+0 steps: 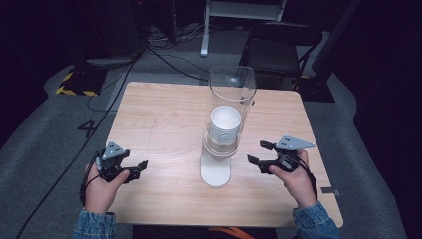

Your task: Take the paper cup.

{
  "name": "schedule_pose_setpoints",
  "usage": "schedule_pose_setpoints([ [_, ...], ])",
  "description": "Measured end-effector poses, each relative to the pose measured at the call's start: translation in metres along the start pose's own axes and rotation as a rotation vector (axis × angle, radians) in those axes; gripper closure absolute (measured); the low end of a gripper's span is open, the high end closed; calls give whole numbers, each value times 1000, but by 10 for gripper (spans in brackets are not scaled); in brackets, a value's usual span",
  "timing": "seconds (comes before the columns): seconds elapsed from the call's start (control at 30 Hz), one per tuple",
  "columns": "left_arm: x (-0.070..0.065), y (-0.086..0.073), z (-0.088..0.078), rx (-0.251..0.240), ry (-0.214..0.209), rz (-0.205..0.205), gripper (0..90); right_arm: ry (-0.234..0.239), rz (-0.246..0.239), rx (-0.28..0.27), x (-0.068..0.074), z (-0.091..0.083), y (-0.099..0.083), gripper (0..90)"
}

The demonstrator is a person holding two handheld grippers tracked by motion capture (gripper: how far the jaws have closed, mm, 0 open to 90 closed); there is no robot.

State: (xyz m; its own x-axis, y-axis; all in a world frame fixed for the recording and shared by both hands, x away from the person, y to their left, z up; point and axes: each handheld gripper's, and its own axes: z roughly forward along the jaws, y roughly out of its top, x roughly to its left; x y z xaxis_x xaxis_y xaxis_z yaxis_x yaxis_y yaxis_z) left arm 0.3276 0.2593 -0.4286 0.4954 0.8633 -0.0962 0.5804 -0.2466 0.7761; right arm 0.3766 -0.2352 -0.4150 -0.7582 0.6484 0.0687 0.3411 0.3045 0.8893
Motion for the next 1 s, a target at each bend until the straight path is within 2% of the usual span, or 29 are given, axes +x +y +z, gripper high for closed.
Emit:
schedule_pose_setpoints([
  [0.13, 0, 1, 2, -1, -4, 4, 226, 57, -13, -3, 12, 7, 2, 227],
  [0.17, 0, 1, 2, 0, -4, 6, 226, 84, -17, -5, 18, 11, 2, 224],
  [0.33, -1, 1, 3, 4, -7, 2, 226, 119, -32, 6, 28, 20, 3, 211],
  [0.43, -2, 1, 4, 7, -9, 0, 224, 156, -42, 15, 38, 31, 2, 203],
  [0.63, -2, 1, 4, 8, -10, 6, 223, 151, -31, -15, 47, 47, 3, 178],
  [0.77, -1, 0, 3, 6, -5, 5, 222, 152, -41, -20, 52, 54, 3, 175],
  [0.87, -1, 0, 3, 6, -4, 7, 221, 130, -37, -29, 56, 60, 4, 172],
  [0.93, -1, 0, 4, 7, -3, 12, 219, 98, -29, -41, 58, 66, 2, 171],
  [1.0, -1, 0, 4, 7, -3, 10, 218, 95, -26, -44, 59, 68, 2, 171],
])
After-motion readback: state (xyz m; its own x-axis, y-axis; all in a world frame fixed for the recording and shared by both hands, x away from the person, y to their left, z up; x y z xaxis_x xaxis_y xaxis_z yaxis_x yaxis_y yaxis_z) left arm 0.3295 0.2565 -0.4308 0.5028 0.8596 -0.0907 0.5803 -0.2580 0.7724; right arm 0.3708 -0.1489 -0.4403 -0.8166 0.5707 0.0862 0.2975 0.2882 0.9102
